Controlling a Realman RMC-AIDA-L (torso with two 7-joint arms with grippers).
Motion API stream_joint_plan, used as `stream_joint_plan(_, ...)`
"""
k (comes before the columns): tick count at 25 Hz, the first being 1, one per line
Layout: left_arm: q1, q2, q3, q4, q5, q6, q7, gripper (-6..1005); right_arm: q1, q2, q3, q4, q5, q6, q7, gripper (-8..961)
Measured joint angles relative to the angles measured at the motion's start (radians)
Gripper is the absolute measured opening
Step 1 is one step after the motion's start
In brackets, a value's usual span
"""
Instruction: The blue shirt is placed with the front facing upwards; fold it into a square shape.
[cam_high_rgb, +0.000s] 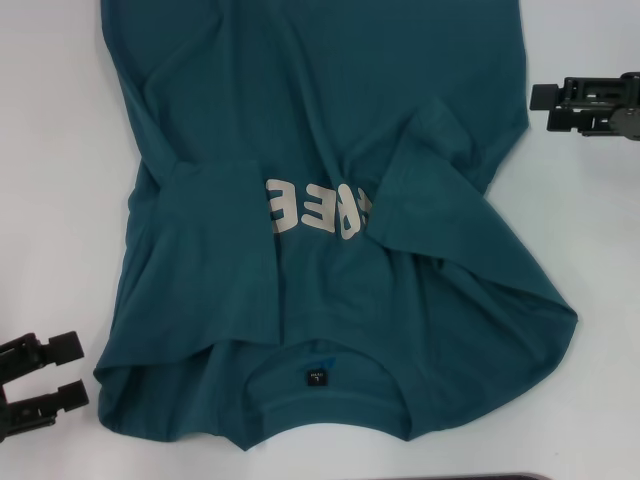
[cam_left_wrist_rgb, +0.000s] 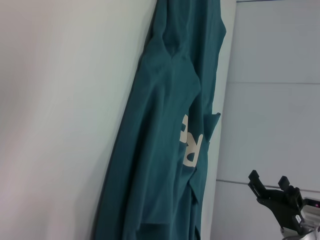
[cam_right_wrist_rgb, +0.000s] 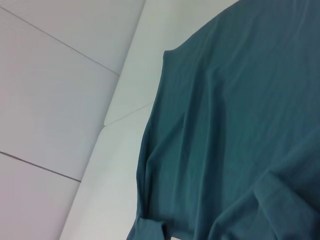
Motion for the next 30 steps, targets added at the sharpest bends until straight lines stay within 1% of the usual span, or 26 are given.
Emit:
stream_joint_plan(6, 0.001, -0.005, 0.007, 0.001, 0.039, -0.012, -0.001, 903, -0.003, 0.000, 0.003, 0.000, -0.001, -0.003, 0.001, 804)
stream_joint_plan(11, 0.002, -0.015, 0.007, 0.001, 0.086, -0.066, -0.001, 902, 0.000, 0.000, 0.005, 0.000, -0.001, -0.003, 0.001, 804)
stream_joint_plan(15, 0.004, -0.019, 0.010, 0.003, 0.090, -0.102, -0.003, 902, 0.001, 0.000, 0.005, 0.000, -0.001, -0.003, 0.001, 804)
stream_joint_plan(20, 0.005, -0.019, 0.010, 0.000, 0.093, -0.110, -0.015, 902, -0.002, 0.000, 0.005, 0.001, 0.000, -0.003, 0.001, 804)
stream_joint_plan(30, -0.009, -0.033, 0.009, -0.002, 0.105, -0.131, -0.029, 903, -0.005, 0.000, 0.005, 0.002, 0.001, -0.002, 0.001, 804)
